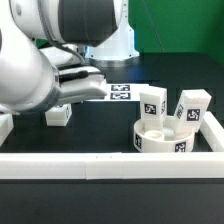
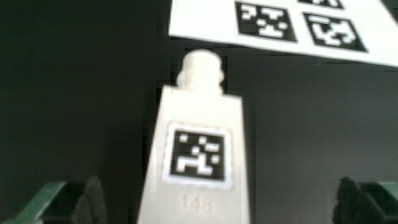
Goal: Assemble stool
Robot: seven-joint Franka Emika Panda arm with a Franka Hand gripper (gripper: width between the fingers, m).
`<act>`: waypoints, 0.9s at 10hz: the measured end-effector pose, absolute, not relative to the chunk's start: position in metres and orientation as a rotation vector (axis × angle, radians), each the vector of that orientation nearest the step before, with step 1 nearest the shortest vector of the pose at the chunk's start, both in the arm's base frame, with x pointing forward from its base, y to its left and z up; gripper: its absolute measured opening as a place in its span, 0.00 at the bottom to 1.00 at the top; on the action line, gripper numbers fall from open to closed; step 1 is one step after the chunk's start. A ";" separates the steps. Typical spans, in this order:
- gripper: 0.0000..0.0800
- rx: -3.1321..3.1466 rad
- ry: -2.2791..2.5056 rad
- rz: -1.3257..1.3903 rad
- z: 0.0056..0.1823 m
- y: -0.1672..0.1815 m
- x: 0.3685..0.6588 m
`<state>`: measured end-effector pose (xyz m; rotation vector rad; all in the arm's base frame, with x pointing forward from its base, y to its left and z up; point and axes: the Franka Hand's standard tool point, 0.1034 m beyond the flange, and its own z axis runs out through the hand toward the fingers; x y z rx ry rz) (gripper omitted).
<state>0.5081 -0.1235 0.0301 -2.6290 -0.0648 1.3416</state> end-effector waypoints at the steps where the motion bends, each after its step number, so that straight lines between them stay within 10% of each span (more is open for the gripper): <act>1: 0.81 -2.631 -0.066 1.340 0.026 -0.123 0.507; 5: 0.79 -2.639 -0.057 1.339 0.022 -0.125 0.505; 7: 0.42 -2.637 -0.061 1.339 0.023 -0.125 0.505; 9: 0.42 -2.637 -0.061 1.339 0.023 -0.125 0.505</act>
Offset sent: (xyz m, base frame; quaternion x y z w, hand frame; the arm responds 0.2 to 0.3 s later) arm -0.0034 -0.0052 -0.0189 0.0029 0.0207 -0.0045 0.9998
